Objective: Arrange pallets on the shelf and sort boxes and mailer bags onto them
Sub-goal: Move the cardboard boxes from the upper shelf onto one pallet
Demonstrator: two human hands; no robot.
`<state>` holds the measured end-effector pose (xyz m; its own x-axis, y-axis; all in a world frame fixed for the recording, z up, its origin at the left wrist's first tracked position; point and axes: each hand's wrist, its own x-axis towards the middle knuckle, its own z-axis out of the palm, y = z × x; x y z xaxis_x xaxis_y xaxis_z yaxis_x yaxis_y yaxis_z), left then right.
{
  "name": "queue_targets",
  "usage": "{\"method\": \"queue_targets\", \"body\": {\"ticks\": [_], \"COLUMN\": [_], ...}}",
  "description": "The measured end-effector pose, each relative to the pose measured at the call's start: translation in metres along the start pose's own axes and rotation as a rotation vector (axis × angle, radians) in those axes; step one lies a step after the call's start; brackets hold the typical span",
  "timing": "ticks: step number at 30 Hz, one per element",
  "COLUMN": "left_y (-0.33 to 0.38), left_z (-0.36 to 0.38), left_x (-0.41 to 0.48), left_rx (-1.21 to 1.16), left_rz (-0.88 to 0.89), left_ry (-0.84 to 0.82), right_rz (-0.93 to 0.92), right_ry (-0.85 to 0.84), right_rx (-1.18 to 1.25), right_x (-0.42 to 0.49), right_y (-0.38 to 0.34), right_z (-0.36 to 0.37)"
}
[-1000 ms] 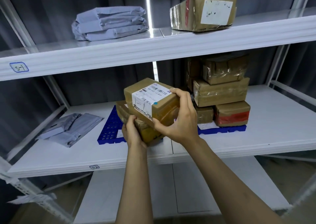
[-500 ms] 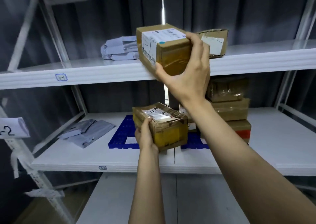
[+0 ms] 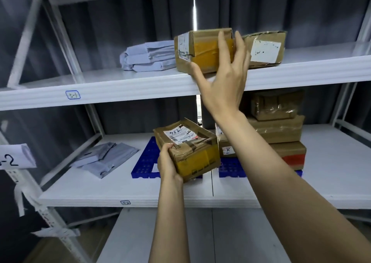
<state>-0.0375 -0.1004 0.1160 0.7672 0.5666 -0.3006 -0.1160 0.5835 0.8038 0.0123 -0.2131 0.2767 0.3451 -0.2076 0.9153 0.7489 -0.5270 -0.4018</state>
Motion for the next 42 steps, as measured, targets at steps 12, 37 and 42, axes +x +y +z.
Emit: {"method": "queue_targets", "body": {"ticks": [12,37,42], "left_y": [-0.024,0.007,0.019], "left_z": [-0.013,0.013,0.013], "left_x": [0.032,0.11,0.121], "left_rx": [-0.126,0.559,0.501], "left_rz": [-0.199,-0.078,-0.099], "left_ry": [-0.204,-0.033,-0.099], "right_rz": [0.985,0.496,0.518], "right_ry": [-0.759,-0.768,-0.858], "right_rx": [0.205,-0.437,-0.621], "right_x": [-0.132,-0.139,-0.145], "right_y": [0.077,0.17,0.184], "right_z": [-0.001,0.097,0.116]}}
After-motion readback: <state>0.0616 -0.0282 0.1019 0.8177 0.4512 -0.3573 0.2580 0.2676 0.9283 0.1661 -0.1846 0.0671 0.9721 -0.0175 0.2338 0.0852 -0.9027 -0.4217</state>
